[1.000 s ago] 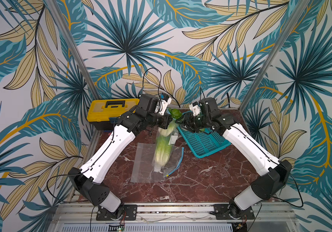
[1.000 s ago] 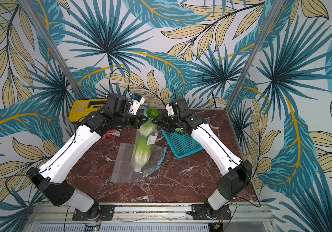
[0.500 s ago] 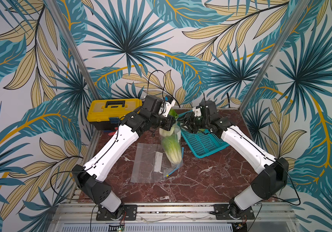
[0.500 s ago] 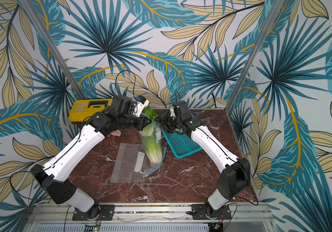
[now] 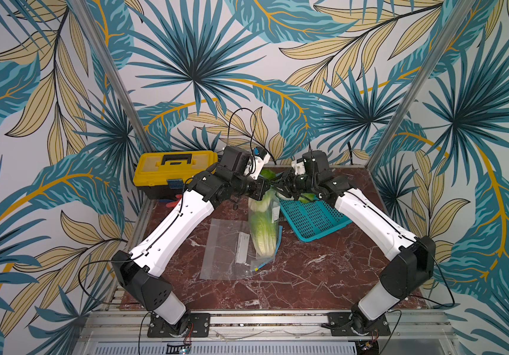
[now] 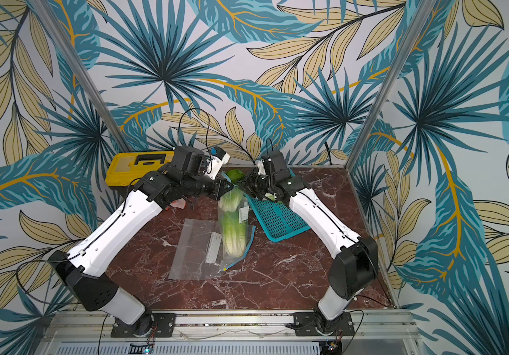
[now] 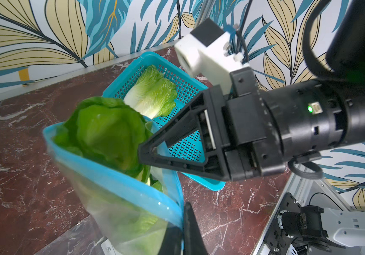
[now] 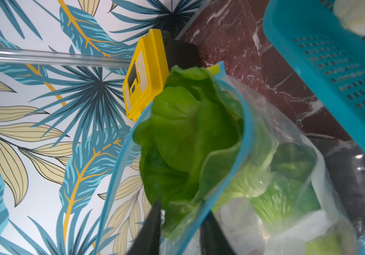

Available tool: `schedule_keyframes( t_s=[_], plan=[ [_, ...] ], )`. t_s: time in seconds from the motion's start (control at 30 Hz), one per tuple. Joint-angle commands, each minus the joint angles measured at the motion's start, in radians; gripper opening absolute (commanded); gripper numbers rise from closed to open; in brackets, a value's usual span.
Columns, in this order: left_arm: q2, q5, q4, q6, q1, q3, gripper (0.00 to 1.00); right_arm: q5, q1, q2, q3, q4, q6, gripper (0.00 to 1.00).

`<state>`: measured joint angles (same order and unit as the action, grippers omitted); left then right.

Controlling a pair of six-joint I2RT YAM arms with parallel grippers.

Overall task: Put the chinese cabbages into a zipper bag and zip it
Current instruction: Place the Chinese cabbage in the zipper food storage bag.

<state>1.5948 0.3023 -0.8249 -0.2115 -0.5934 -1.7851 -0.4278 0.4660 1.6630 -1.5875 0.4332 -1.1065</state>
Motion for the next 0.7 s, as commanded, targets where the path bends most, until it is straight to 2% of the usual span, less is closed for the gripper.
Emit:
schedule_keyframes(
  t_s=[0.0, 0.07, 0.23, 0.3, 0.37, 0.4, 0.47, 0.5, 0.57, 0.6, 0.67],
  plan=[
    [0.01, -0.027, 0.053, 0.027, -0.003, -0.046, 0.0, 0.006, 0.005, 0.008, -0.009, -0.031, 0.053, 0.05],
    [0.01, -0.055, 0.055, 0.036, 0.006, -0.054, 0.0, 0.037, 0.005, 0.029, -0.058, -0.018, 0.112, 0.0],
    [-0.032, -0.073, 0.055, 0.041, 0.044, -0.05, 0.0, 0.015, 0.003, 0.064, -0.148, -0.134, 0.247, 0.0],
    [-0.062, -0.054, 0.055, 0.027, 0.042, -0.029, 0.0, -0.023, 0.005, 0.04, -0.141, -0.203, 0.288, 0.0],
    [-0.101, 0.0, 0.054, -0.014, 0.041, 0.014, 0.03, -0.062, 0.01, -0.024, -0.059, -0.363, 0.33, 0.0],
    [-0.125, 0.022, 0.055, -0.048, 0.043, 0.05, 0.14, -0.062, 0.013, -0.066, 0.019, -0.415, 0.347, 0.0],
    [-0.187, 0.06, 0.053, -0.112, 0.072, 0.14, 0.42, -0.043, 0.017, -0.153, 0.205, -0.474, 0.406, 0.0],
    [-0.225, 0.064, 0.055, -0.148, 0.102, 0.189, 0.5, -0.031, 0.017, -0.204, 0.323, -0.52, 0.424, 0.0],
    [-0.302, 0.072, 0.063, -0.218, 0.18, 0.272, 0.63, -0.017, 0.017, -0.281, 0.524, -0.633, 0.454, 0.0],
    [-0.333, 0.096, 0.073, -0.251, 0.223, 0.304, 0.67, -0.007, 0.015, -0.304, 0.576, -0.656, 0.468, 0.0],
    [-0.358, 0.144, 0.09, -0.314, 0.275, 0.337, 0.7, -0.012, 0.016, -0.315, 0.596, -0.65, 0.492, 0.0]
  ],
)
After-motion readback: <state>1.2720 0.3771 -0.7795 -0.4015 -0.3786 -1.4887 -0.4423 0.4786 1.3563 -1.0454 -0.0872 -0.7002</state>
